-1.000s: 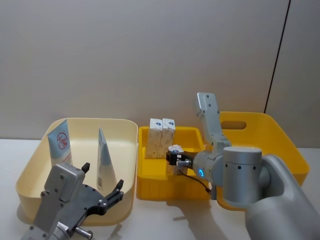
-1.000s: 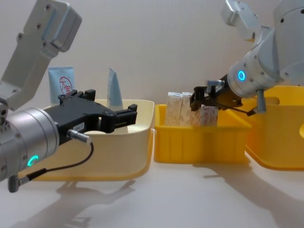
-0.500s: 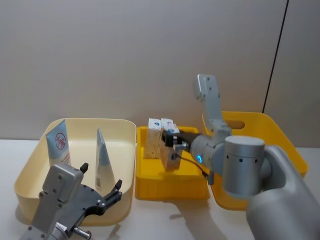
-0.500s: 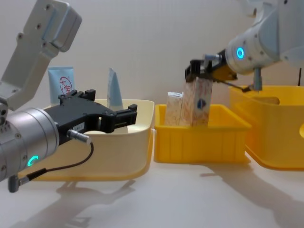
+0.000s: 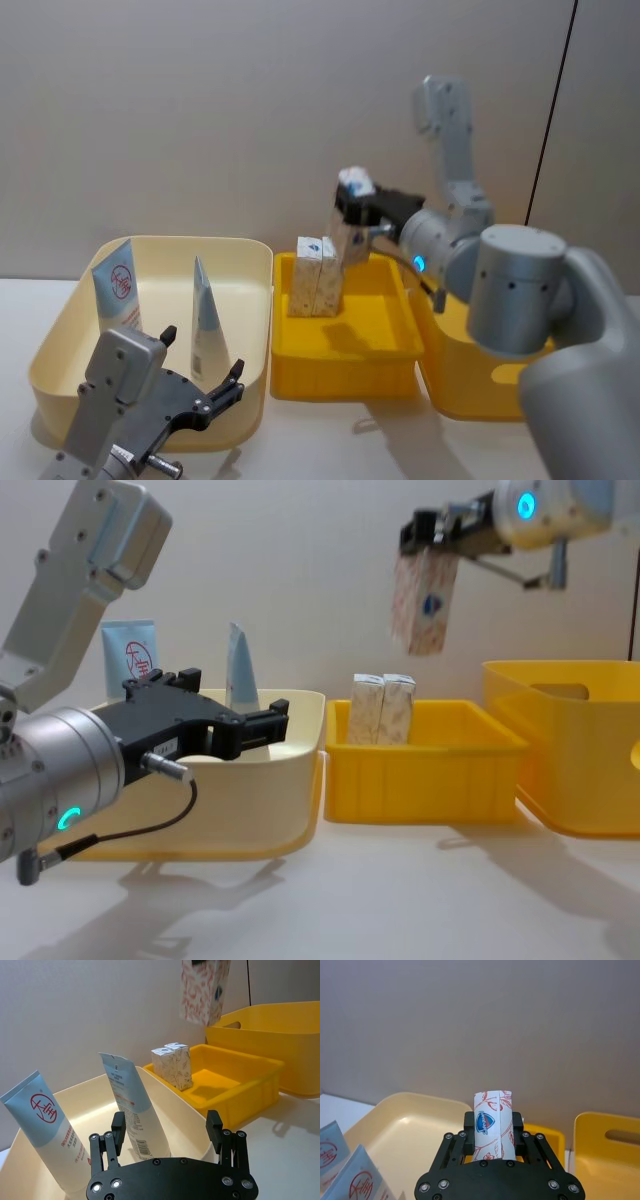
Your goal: Bimanual collaborative sorting of washing and personal care products
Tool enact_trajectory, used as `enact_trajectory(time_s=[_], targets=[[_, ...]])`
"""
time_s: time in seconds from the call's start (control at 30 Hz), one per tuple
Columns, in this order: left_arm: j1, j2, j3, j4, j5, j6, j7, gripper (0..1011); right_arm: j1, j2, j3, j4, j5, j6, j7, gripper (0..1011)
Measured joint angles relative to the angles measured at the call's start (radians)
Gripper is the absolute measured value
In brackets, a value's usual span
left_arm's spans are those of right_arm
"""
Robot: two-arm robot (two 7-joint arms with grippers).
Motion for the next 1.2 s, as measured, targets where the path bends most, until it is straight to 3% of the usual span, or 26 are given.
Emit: enact_trajectory(time_s=[0.23, 0.47, 0.8, 1.2], targets=[[0.000, 0.000, 0.000, 0.000, 0.000, 0.000, 0.000, 1004, 0.010, 0.043, 0.031, -0.067, -0.020, -0.026, 0.003, 415], [0.000, 0.000, 0.000, 0.000, 0.000, 0.000, 0.000, 1003, -0.005, 0.088, 0.071, -0.124, -0.033, -0.013, -0.006, 413], [0.000, 0.000, 0.000, 0.000, 0.000, 0.000, 0.000, 1003, -0.052, 0.141, 0.129, -0.194, -0.041, 0.082, -0.022, 415], [0.000, 0.000, 0.000, 0.000, 0.000, 0.000, 0.000, 1004, -0.091, 0.160, 0.167, -0.212, -0.040, 0.203, -0.033, 415]])
